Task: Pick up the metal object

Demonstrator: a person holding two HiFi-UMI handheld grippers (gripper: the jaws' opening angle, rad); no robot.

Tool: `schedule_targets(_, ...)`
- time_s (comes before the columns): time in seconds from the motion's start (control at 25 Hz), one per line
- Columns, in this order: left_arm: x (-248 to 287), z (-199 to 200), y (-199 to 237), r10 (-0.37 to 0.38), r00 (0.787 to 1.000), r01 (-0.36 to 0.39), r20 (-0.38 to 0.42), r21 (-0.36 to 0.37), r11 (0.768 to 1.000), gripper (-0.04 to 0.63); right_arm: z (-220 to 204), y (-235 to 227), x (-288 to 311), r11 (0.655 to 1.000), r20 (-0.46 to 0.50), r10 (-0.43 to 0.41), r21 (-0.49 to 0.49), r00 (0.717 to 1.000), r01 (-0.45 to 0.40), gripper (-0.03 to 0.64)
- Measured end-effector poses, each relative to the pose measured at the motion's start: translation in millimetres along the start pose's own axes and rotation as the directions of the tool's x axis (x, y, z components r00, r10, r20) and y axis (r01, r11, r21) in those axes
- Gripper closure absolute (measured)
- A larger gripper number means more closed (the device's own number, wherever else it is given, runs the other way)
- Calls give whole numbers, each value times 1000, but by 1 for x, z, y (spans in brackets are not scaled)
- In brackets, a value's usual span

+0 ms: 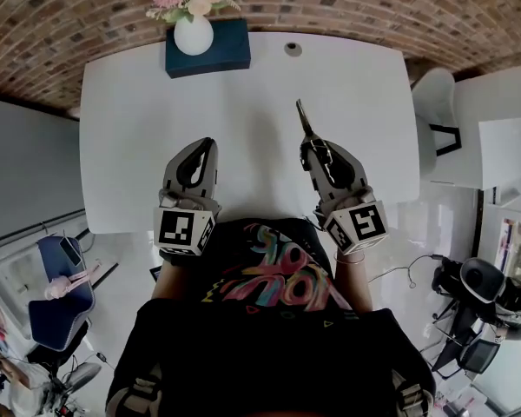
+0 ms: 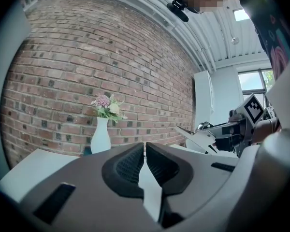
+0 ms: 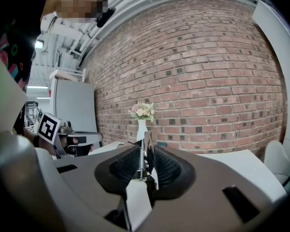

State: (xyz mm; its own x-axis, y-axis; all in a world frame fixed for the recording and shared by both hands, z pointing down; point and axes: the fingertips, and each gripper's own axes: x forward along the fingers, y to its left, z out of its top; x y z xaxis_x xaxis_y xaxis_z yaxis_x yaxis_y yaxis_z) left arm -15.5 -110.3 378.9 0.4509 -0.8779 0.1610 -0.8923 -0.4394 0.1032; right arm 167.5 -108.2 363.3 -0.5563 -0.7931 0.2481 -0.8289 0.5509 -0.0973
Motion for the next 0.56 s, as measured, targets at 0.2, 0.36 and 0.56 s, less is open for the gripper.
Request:
schedule_targets(0.2, 2, 0, -1, -7, 1000, 7, -1, 0, 1000, 561, -3, -2, 1, 1000, -4, 8, 4, 1000, -8, 508)
schedule_targets(0.36, 4, 2, 0, -11, 1000, 11, 2, 8, 1000, 561, -3, -3, 3, 1000, -6, 13, 3, 1000, -13, 508)
schedule_targets(0.56, 6, 1, 1, -11, 1000, 11, 3, 19, 1000, 561, -5, -4, 4, 1000, 1, 13, 1, 1000, -13, 508)
